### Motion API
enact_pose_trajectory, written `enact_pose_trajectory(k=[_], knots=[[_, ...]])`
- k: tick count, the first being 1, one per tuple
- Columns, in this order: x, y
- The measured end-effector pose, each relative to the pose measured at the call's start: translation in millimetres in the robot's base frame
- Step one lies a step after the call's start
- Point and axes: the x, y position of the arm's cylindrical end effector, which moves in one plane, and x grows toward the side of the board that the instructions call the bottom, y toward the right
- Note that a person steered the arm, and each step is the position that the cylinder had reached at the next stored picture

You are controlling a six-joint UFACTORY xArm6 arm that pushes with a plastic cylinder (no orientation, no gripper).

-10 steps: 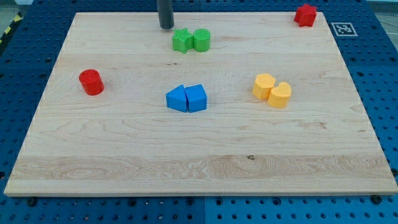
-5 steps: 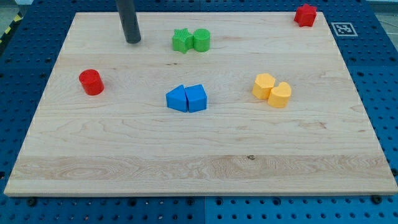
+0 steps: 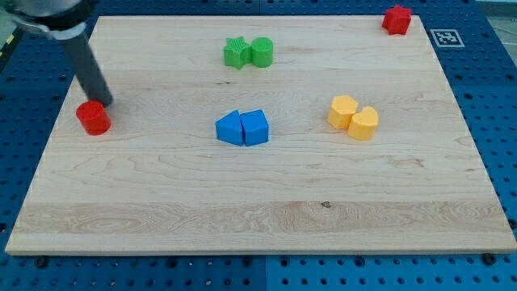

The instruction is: Move red circle right towards blue triangle

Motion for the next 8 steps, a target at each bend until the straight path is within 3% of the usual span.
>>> enact_pose_trajectory(k=[1, 2, 5, 8], knots=[[-11, -32], [17, -15], [24, 26], [24, -3]])
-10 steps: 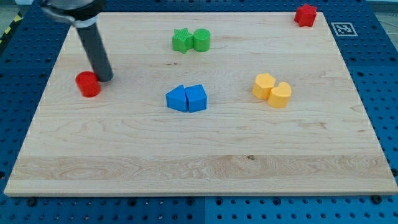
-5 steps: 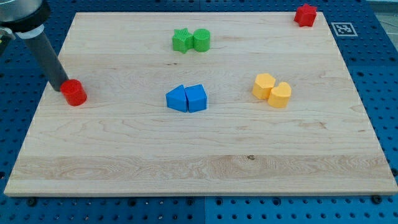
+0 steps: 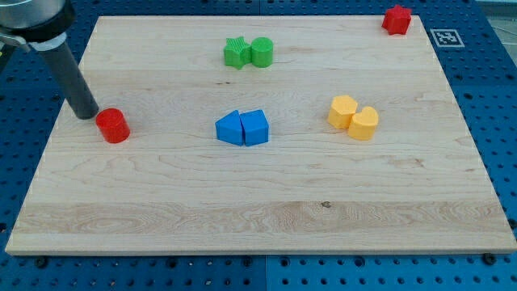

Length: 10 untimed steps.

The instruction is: Move red circle right towards blue triangle

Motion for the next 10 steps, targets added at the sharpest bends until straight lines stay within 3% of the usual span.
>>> enact_pose_trajectory(k=[2, 8, 10], knots=[[33, 15], [31, 71], [5, 68]])
